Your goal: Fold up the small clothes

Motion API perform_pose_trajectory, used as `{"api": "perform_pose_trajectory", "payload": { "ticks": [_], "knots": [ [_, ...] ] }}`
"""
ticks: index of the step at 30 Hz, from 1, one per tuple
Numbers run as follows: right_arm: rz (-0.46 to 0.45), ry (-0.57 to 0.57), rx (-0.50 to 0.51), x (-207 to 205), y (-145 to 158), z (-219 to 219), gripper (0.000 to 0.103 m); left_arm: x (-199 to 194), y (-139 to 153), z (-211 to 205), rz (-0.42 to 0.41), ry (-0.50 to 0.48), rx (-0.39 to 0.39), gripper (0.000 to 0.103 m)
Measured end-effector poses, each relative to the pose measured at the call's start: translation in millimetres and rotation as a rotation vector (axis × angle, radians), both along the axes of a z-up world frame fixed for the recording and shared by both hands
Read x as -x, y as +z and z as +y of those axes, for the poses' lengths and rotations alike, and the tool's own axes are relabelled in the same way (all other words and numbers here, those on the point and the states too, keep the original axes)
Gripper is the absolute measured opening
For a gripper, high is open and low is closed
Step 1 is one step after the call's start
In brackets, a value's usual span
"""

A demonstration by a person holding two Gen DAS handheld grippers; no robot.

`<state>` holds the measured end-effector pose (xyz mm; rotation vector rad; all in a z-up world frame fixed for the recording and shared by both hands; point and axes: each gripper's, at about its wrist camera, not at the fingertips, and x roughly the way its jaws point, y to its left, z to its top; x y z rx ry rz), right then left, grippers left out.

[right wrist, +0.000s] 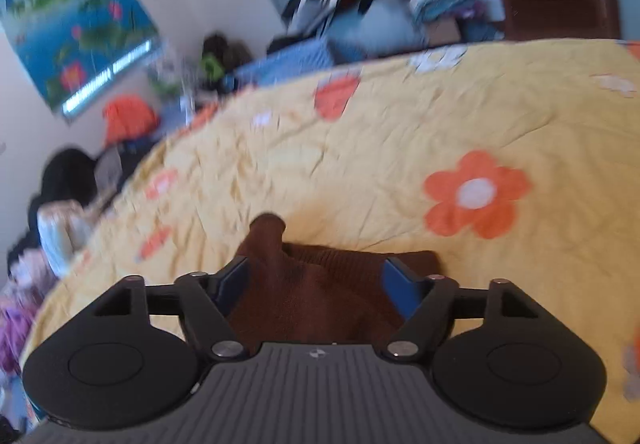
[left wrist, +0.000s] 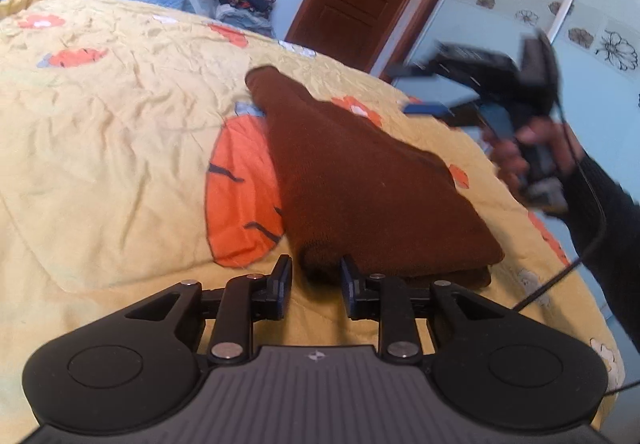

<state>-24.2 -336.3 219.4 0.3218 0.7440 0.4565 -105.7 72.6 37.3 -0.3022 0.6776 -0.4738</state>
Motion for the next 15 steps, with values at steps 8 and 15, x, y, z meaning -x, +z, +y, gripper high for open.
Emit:
{"api": "perform_pose_trajectory", "payload": {
  "ticks": [8,15],
  "knots": [
    [0.084,-0.082,0.062,36.4,-48.5,-21.5,0.075,-37.1,23.4,-21.4,-0.052,0.043,-0.129,0.035],
    [0.047,-0.006,0.097,18.1,-80.6,24.8,0.015,-57.3,0.7,-43.5,0.02,-0.009,-0.13,0.054]
  ]
}}
